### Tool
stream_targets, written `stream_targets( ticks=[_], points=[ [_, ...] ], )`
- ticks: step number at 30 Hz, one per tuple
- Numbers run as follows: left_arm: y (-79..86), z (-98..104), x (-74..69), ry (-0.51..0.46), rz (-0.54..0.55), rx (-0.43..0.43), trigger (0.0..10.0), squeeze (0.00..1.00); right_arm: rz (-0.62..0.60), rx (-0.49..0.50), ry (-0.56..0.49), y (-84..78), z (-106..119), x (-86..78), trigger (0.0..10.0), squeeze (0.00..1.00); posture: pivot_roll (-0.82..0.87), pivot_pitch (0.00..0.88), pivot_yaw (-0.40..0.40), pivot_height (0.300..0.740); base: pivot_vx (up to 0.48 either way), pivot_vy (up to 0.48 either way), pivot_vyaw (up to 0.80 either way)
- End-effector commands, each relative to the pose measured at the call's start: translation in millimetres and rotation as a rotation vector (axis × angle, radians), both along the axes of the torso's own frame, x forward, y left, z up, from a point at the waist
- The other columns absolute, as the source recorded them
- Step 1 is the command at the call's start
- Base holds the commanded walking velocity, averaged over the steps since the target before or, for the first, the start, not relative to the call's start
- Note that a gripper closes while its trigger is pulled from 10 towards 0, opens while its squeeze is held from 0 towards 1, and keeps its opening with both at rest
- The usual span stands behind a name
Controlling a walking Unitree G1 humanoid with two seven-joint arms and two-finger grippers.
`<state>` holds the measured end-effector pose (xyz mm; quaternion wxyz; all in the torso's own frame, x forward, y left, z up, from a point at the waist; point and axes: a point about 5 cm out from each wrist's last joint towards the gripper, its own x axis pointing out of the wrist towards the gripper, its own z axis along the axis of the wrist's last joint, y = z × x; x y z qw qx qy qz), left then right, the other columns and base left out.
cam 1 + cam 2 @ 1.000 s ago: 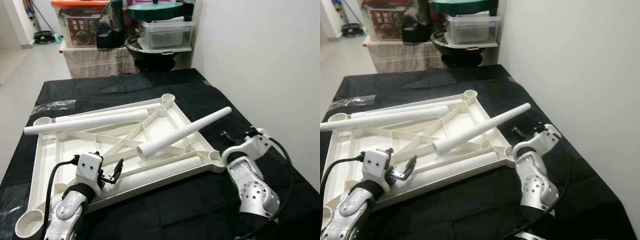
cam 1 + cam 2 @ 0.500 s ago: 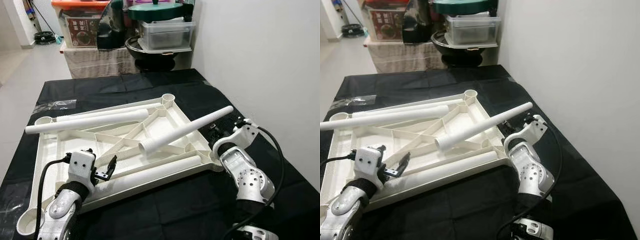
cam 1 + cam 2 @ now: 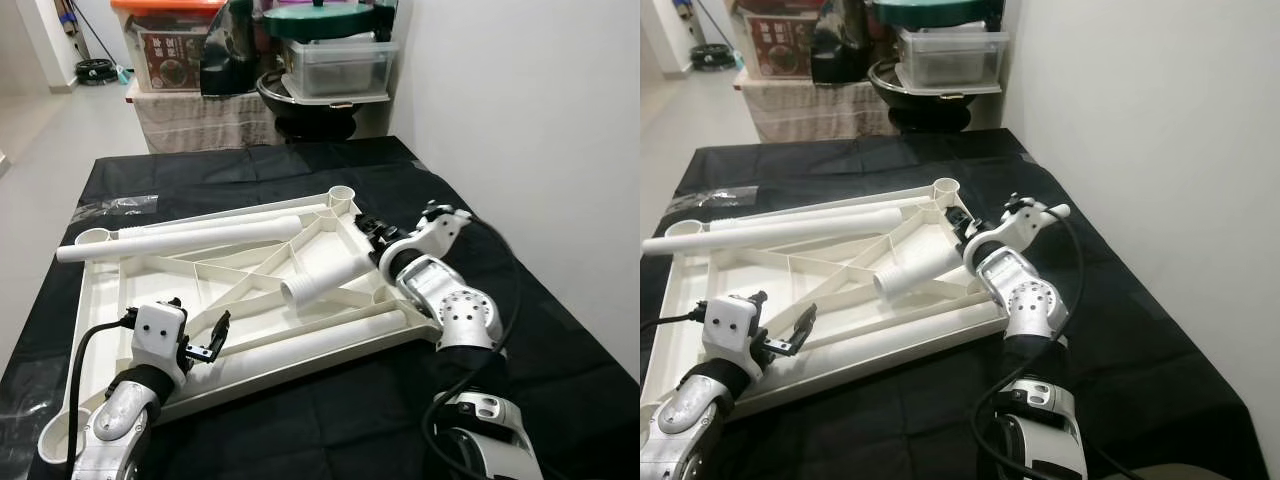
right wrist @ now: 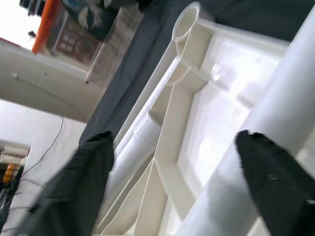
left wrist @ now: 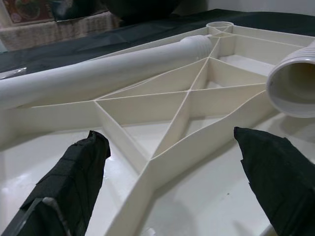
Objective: Building children table
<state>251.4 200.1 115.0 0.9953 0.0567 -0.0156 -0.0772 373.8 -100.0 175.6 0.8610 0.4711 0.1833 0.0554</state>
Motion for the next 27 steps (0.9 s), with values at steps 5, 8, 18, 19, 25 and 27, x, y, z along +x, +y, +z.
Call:
stream_targets(
  ticks=[5,8,18,19,25,27],
  points=[
    [-0.8,-1.2,-4.7,-0.004,0.007,0.009,10.0,0.0,0.004,-0.19,0.083,14.3,-12.3,10.0,10.0,1.0,0.08,0.0,-0.111,0.74,0.0,0.0,0.0],
    [0.1,-1.6,-5.4,-0.003,0.012,0.009,10.0,0.0,0.011,-0.226,0.089,12.1,-11.2,12.0,10.0,1.0,0.08,0.0,-0.111,0.74,0.0,0.0,0.0],
    [-3.6,-2.9,-4.5,0.002,0.011,0.012,10.0,0.0,0.081,-0.47,0.185,14.3,-24.8,14.8,10.0,1.0,0.08,0.0,-0.121,0.74,0.0,0.0,0.0],
    [-3.6,-2.9,-4.5,0.002,0.011,0.012,10.0,0.0,0.081,-0.47,0.185,14.3,-24.8,14.8,10.0,1.0,0.08,0.0,-0.121,0.74,0.0,0.0,0.0],
    [-2.4,-4.0,-4.6,0.007,0.012,0.014,10.0,0.0,0.07,-0.524,0.155,8.7,-15.0,20.0,10.0,1.0,0.07,0.0,-0.117,0.74,0.0,0.0,0.0],
    [-3.6,-4.3,-3.6,0.008,0.01,0.013,10.0,0.0,0.062,-0.559,0.156,5.4,-13.5,21.1,10.0,1.0,0.07,0.0,-0.117,0.74,0.0,0.0,0.0]
  ],
)
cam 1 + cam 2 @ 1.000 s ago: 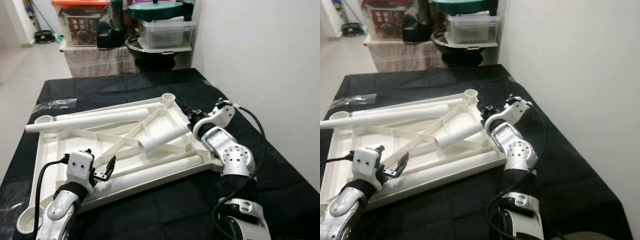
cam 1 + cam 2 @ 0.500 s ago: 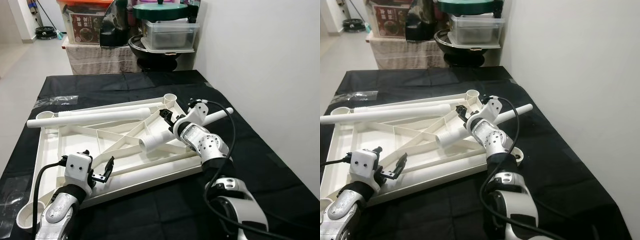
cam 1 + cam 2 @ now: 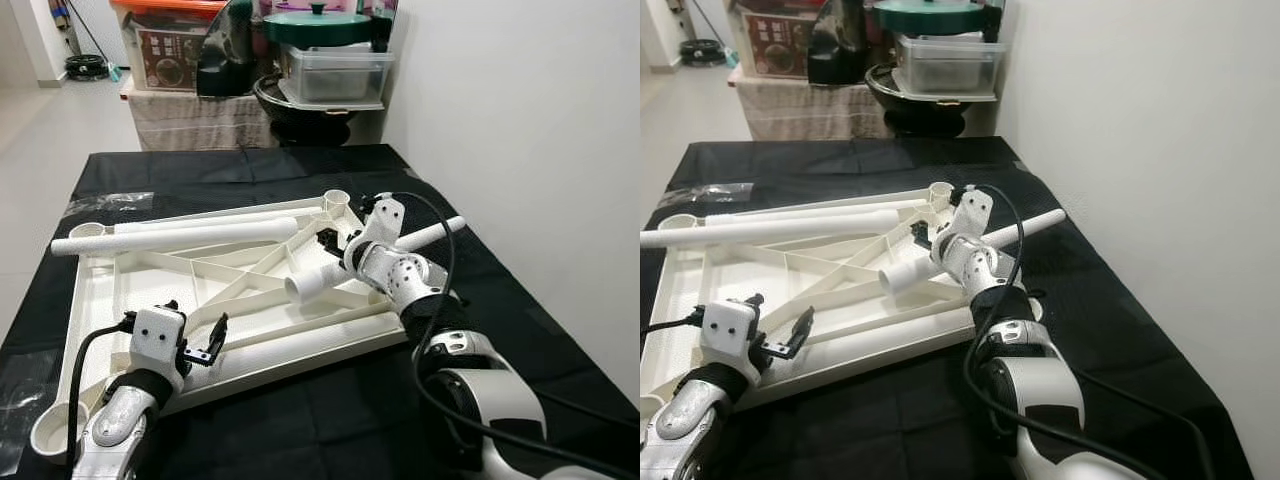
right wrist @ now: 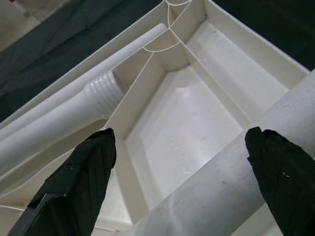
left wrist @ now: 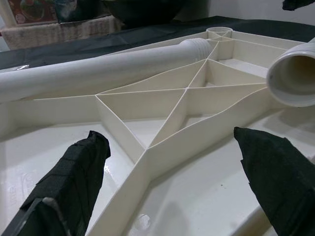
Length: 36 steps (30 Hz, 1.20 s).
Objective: Building children table
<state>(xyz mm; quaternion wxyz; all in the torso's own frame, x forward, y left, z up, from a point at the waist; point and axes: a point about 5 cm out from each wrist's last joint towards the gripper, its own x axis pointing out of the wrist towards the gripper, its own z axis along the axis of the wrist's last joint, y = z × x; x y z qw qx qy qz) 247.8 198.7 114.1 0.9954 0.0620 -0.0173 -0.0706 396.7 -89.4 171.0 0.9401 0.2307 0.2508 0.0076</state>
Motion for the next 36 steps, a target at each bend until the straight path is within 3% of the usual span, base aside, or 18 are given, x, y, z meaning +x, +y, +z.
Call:
stream_targets(
  ticks=[1,7,17,24,36],
  points=[
    [-2.2,-3.4,0.0,0.013,-0.003,0.003,10.0,0.0,-0.009,-0.041,0.046,-5.2,-8.9,-1.7,10.0,1.0,0.07,0.0,-0.117,0.74,0.0,0.0,0.0],
    [-6.0,-3.4,2.6,0.012,-0.014,0.002,10.0,0.0,-0.072,-0.137,0.118,-16.7,-24.8,-5.0,10.0,1.0,0.06,0.0,-0.112,0.74,0.0,0.0,0.0],
    [-3.4,-4.0,1.5,0.016,-0.01,0.01,10.0,0.0,-0.063,-0.156,0.157,-14.7,-34.7,-9.6,10.0,1.0,0.06,0.0,-0.113,0.74,0.0,0.0,0.0],
    [-4.9,-5.4,2.7,0.021,-0.012,0.013,10.0,0.0,-0.091,-0.243,0.227,-24.9,-53.4,-17.2,10.0,1.0,0.05,0.0,-0.113,0.74,0.0,0.0,0.0],
    [-5.4,-6.4,4.2,0.027,-0.013,0.02,10.0,0.0,-0.095,-0.256,0.263,-25.0,-61.5,-21.4,10.0,1.0,0.04,0.0,-0.11,0.74,0.0,0.0,0.0]
  ],
)
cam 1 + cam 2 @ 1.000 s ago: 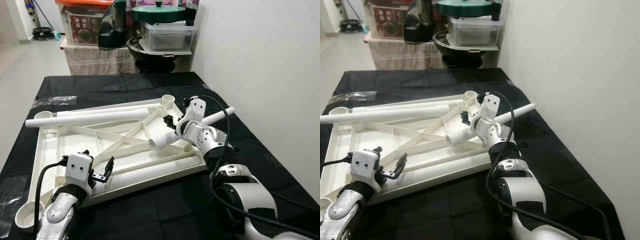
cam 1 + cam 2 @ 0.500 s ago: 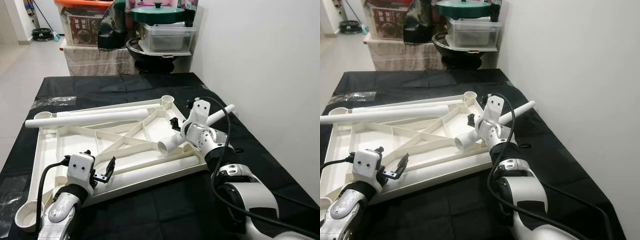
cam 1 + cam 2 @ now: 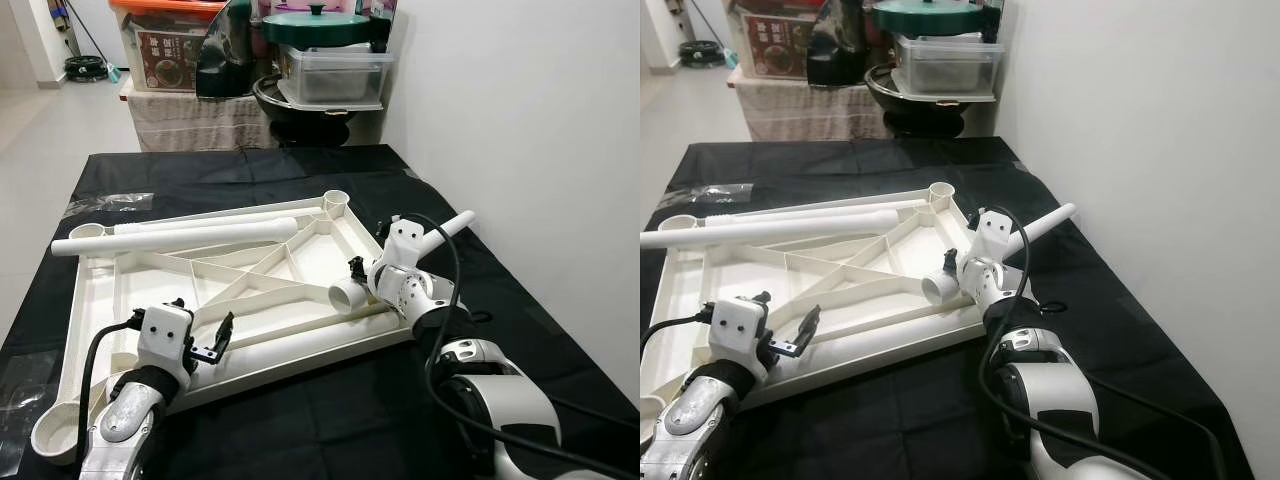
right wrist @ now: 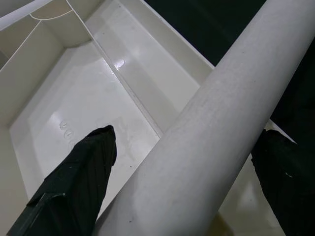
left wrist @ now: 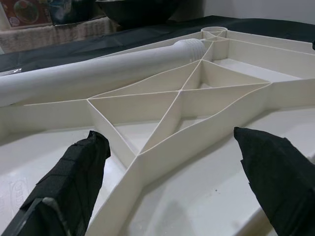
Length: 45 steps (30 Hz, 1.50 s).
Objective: Building children table
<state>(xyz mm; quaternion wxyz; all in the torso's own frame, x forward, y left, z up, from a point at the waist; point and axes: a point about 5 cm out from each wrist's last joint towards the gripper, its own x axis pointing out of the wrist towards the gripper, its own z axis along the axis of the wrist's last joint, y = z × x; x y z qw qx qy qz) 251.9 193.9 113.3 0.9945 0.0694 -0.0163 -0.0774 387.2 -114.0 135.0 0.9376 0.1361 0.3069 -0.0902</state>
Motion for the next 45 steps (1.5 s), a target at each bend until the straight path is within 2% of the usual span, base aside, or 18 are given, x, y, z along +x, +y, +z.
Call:
stream_targets(
  ticks=[1,2,3,7,8,9,11,12,13,14,16,26,35,37,38,41,44,45],
  points=[
    [-0.7,-5.6,0.2,0.025,0.001,0.005,10.0,0.0,0.005,-0.021,0.114,0.0,-25.7,-12.0,10.0,1.0,0.04,0.0,-0.11,0.74,0.0,0.0,0.0],
    [-0.7,-5.6,0.3,0.025,0.001,0.005,10.0,0.0,0.005,-0.02,0.114,0.3,-25.7,-12.0,10.0,1.0,0.04,0.0,-0.11,0.74,0.0,0.0,0.0],
    [-0.4,-6.4,0.2,0.03,0.002,0.009,10.0,0.0,0.014,-0.003,0.085,2.5,-23.7,-10.4,0.0,1.0,0.05,0.0,-0.116,0.74,0.0,0.0,0.0],
    [0.6,-7.7,0.0,0.04,0.007,0.014,10.0,0.0,0.017,0.021,0.058,5.2,-21.6,-9.1,0.0,0.95,0.05,0.0,-0.116,0.74,0.0,0.0,0.0],
    [0.7,-7.9,0.0,0.042,0.008,0.014,10.0,0.0,0.011,0.035,0.065,5.4,-22.6,-9.7,0.0,0.78,0.05,0.0,-0.117,0.74,0.0,0.0,0.0],
    [0.8,-8.3,-0.1,0.045,0.009,0.016,10.0,0.0,-0.007,0.09,0.073,6.7,-23.7,-10.5,0.0,0.53,0.05,0.0,-0.117,0.74,0.0,0.0,0.0],
    [0.8,-8.6,-0.2,0.047,0.01,0.017,10.0,0.0,-0.017,0.122,0.076,7.5,-24.0,-10.8,0.0,0.53,0.05,0.0,-0.117,0.74,0.0,0.0,0.0],
    [0.7,-8.9,-0.2,0.049,0.009,0.018,10.0,0.0,-0.028,0.155,0.08,7.9,-24.0,-11.0,0.0,0.38,0.05,0.0,-0.117,0.74,0.0,0.0,0.0],
    [0.6,-9.1,-0.2,0.05,0.009,0.019,10.0,0.0,-0.035,0.174,0.082,8.0,-24.0,-11.1,0.0,0.38,0.05,0.0,-0.117,0.74,0.0,0.0,0.0],
    [0.5,-9.3,-0.2,0.051,0.008,0.019,10.0,0.0,-0.039,0.193,0.085,8.0,-24.0,-11.2,0.0,0.27,0.04,0.0,-0.114,0.74,0.0,0.0,0.0],
    [0.3,-9.9,0.1,0.054,0.007,0.022,10.0,0.0,-0.054,0.233,0.094,6.5,-24.1,-11.7,0.0,0.0,0.04,0.0,-0.112,0.74,0.0,0.0,0.0],
    [-0.1,-10.4,1.0,0.055,0.003,0.027,10.0,0.0,-0.105,0.408,0.111,-2.0,-28.0,-14.9,0.0,0.0,0.03,0.0,-0.102,0.74,0.0,0.0,0.0],
    [0.8,-10.3,2.1,0.059,-0.001,0.039,10.0,0.0,-0.043,0.37,0.097,-8.4,-34.8,-19.7,0.0,0.0,0.04,0.0,-0.102,0.74,0.0,0.0,0.0],
    [1.2,-10.2,2.0,0.06,-0.001,0.04,10.0,0.0,-0.024,0.401,0.078,-7.6,-29.5,-17.9,0.0,0.0,0.04,0.0,-0.101,0.74,0.0,0.0,0.0],
    [1.8,-10.3,1.7,0.06,-0.001,0.042,10.0,0.0,0.013,0.492,0.021,-3.8,-15.4,-13.4,0.0,0.0,0.04,0.0,-0.097,0.74,0.0,0.0,0.0],
    [1.6,-10.4,1.4,0.061,-0.005,0.042,10.0,0.0,0.058,0.627,-0.087,1.1,6.4,-7.4,0.0,0.0,0.04,0.0,-0.093,0.74,0.0,0.0,0.0],
    [1.2,-10.4,1.4,0.061,-0.007,0.042,10.0,0.0,0.07,0.655,-0.12,1.7,12.2,-6.1,0.0,0.0,0.04,0.0,-0.093,0.74,0.0,0.0,0.0],
    [0.1,-9.6,1.7,0.059,-0.017,0.031,10.0,0.0,0.082,0.712,-0.183,2.4,22.5,-3.9,0.0,0.0,0.04,0.0,-0.089,0.74,0.0,0.0,0.0]
  ],
)
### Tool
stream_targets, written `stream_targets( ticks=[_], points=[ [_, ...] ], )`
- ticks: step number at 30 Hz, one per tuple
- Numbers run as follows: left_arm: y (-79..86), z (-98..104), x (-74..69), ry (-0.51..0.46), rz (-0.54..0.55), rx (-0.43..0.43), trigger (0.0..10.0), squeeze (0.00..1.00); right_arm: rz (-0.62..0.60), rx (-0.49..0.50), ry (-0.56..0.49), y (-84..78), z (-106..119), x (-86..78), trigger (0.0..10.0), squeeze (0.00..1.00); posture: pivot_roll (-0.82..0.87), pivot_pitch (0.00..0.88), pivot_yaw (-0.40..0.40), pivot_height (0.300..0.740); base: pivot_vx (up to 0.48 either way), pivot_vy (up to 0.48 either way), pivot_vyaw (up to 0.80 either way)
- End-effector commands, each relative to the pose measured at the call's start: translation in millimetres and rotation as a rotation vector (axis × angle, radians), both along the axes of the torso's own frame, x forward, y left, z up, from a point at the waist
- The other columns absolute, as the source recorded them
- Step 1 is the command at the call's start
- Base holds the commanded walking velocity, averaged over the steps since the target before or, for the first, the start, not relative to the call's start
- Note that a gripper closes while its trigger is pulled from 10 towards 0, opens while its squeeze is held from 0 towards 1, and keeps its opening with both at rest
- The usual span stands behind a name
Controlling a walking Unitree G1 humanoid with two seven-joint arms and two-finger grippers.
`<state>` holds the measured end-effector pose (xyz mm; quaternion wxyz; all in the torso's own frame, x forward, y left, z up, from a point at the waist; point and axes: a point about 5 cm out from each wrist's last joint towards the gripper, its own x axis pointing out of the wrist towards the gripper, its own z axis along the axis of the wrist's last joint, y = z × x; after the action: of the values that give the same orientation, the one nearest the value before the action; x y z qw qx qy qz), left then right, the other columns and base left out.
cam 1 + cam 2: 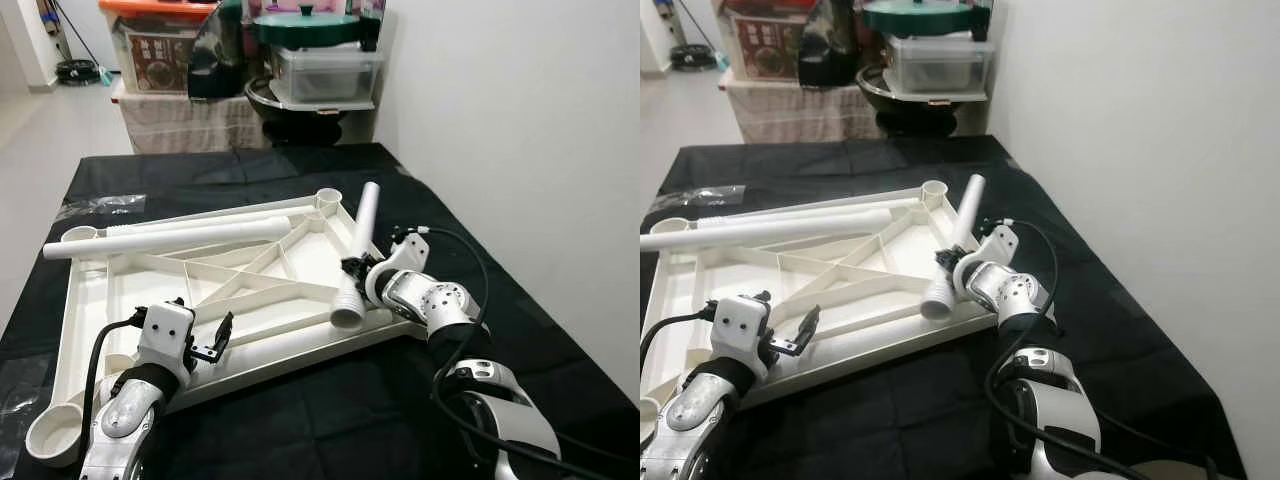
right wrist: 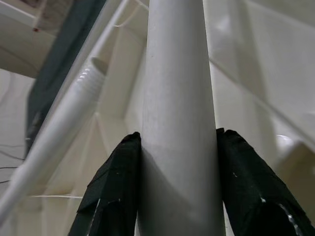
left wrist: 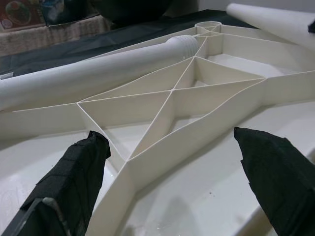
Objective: Building children table
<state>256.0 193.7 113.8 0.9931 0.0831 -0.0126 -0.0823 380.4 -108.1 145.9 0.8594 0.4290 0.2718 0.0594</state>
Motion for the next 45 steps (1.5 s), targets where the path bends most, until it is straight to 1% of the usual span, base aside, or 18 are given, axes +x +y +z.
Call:
stream_targets(
  ticks=[1,3,4,6,7,9,10,11,12,13,15,17,18,21,30,35,38,45],
  points=[
    [0.4,-10.0,-2.4,0.053,-0.007,0.004,10.0,0.0,-0.016,0.046,-0.064,-3.4,11.6,2.8,0.0,0.0,0.04,0.0,-0.089,0.74,0.0,0.0,0.0],
    [-1.5,-7.1,-2.1,0.046,-0.033,-0.022,10.0,0.0,-0.014,0.116,-0.158,-2.1,26.4,4.5,0.0,0.0,0.04,0.0,-0.085,0.74,0.0,0.0,0.0],
    [-1.5,-7.1,-2.1,0.046,-0.033,-0.022,10.0,0.0,-0.014,0.116,-0.158,-2.1,26.4,4.5,0.0,0.0,0.04,0.0,-0.085,0.74,0.0,0.0,0.0],
    [-4.2,1.1,-1.8,0.031,-0.094,-0.091,10.0,0.0,0.013,0.221,-0.317,0.8,51.5,4.3,0.0,0.0,0.04,0.0,-0.084,0.74,0.0,0.0,0.0],
    [-4.2,1.1,-1.8,0.031,-0.094,-0.091,10.0,0.0,0.013,0.221,-0.317,0.8,51.5,4.3,0.0,0.0,0.04,0.0,-0.084,0.74,0.0,0.0,0.0],
    [-6.0,14.2,-1.4,0.005,-0.153,-0.179,10.0,0.0,0.043,0.26,-0.438,2.3,66.7,1.8,0.0,0.0,0.04,0.0,-0.083,0.74,0.0,0.0,0.0],
    [-7.9,22.3,-1.4,-0.007,-0.189,-0.253,10.0,0.0,0.058,0.266,-0.475,3.4,70.5,0.2,0.0,0.0,0.04,0.0,-0.083,0.74,0.0,0.0,0.0],
    [-7.9,22.3,-1.4,-0.007,-0.189,-0.253,10.0,0.0,0.058,0.266,-0.475,3.4,70.5,0.2,0.0,0.0,0.04,0.0,-0.083,0.74,0.0,0.0,0.0],
    [-12.3,32.3,-1.9,-0.021,-0.249,-0.344,10.0,0.0,0.077,0.261,-0.517,6.2,73.6,-2.5,0.0,0.0,0.04,0.0,-0.083,0.74,0.0,0.0,0.0],
    [-12.3,32.3,-1.9,-0.021,-0.249,-0.344,10.0,0.0,0.077,0.261,-0.517,6.2,73.6,-2.5,0.0,0.0,0.04,0.0,-0.083,0.74,0.0,0.0,0.0],
    [-23.9,47.7,-5.7,-0.031,-0.4,-0.475,10.0,0.0,0.131,0.244,-0.584,16.2,77.7,-9.5,0.0,0.0,0.04,0.0,-0.08,0.74,0.0,0.0,0.0],
    [-23.9,47.7,-5.7,-0.031,-0.4,-0.475,10.0,0.0,0.131,0.244,-0.584,16.2,77.7,-9.5,0.0,0.0,0.04,0.0,-0.08,0.74,0.0,0.0,0.0],
    [-33.6,55.3,-9.1,-0.016,-0.533,-0.555,10.0,0.0,0.184,0.23,-0.62,29.0,77.7,-17.3,0.0,0.0,0.04,0.0,-0.076,0.74,0.0,0.0,0.0],
    [-41.3,55.0,-12.3,0.027,-0.634,-0.573,10.0,0.0,0.218,0.238,-0.643,36.8,77.7,-24.3,0.0,0.0,0.04,0.0,-0.076,0.74,0.0,0.0,0.0],
    [-48.2,51.4,-13.1,0.112,-0.729,-0.617,10.0,0.0,0.333,0.246,-0.742,50.5,83.7,-41.4,0.0,0.0,0.04,0.0,-0.065,0.74,0.0,0.0,0.0],
    [-49.8,57.0,-3.4,0.096,-0.731,-0.646,10.0,0.0,0.422,0.25,-0.792,60.9,86.6,-56.2,0.0,0.0,0.03,0.0,-0.062,0.74,0.0,0.0,0.0],
    [-57.9,64.5,0.3,0.091,-0.787,-0.662,10.0,0.0,0.477,0.229,-0.785,70.1,77.9,-65.6,0.0,0.0,0.03,0.0,-0.059,0.74,0.0,0.0,0.0],
    [-66.0,69.5,4.5,0.093,-0.841,-0.666,10.0,0.0,0.509,0.208,-0.778,76.6,71.6,-73.3,0.0,0.0,0.02,0.0,-0.054,0.74,0.0,0.0,0.0]
  ],
)
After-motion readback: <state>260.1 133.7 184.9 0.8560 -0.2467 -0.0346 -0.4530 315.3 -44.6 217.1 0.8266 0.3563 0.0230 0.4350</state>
